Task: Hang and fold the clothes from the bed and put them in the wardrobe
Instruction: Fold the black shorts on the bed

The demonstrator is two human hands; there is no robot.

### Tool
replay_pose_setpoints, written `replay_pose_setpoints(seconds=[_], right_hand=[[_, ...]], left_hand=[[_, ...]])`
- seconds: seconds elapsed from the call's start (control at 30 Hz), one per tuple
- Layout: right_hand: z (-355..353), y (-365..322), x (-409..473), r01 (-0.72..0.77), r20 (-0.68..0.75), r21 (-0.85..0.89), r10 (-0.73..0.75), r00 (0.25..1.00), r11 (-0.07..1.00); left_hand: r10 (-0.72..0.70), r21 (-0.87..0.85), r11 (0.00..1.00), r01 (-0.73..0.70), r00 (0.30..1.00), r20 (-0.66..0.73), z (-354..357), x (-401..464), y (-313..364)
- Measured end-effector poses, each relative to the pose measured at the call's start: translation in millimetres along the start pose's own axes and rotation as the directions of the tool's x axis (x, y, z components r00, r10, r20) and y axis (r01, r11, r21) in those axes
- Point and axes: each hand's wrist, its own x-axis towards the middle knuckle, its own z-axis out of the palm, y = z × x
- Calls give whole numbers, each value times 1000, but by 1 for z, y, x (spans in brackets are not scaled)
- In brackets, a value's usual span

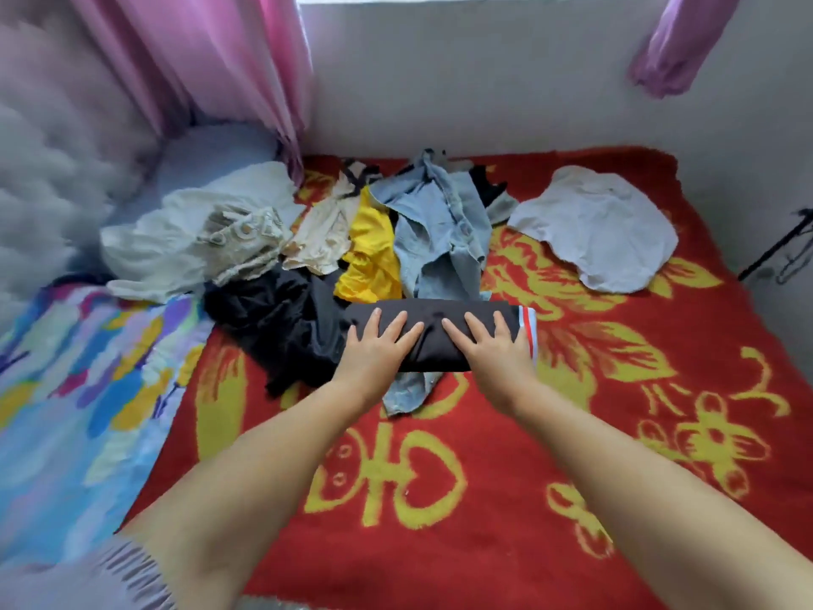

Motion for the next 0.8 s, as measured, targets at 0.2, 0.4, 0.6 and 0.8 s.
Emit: replay_pose_setpoints(seconds=[0.2, 0.4, 0.6, 0.8], right_hand=[[-53, -80, -19, 383, -97, -156, -400, 912, 911], [-82, -187, -68, 631, -99, -242, -665, 740, 737], [-89, -327, -171, 812, -28, -374, -881, 472, 448], [-58, -478, -326, 889, -1, -427, -984, 181, 164]], left_hand=[[-356, -60, 934, 353, 933, -56, -17, -127, -37], [-642, -127, 764, 633, 766, -46, -11, -268, -53], [-859, -169, 486, 857, 504, 89, 7, -456, -45], [-959, -133, 224, 965, 243, 145, 40, -673, -9]])
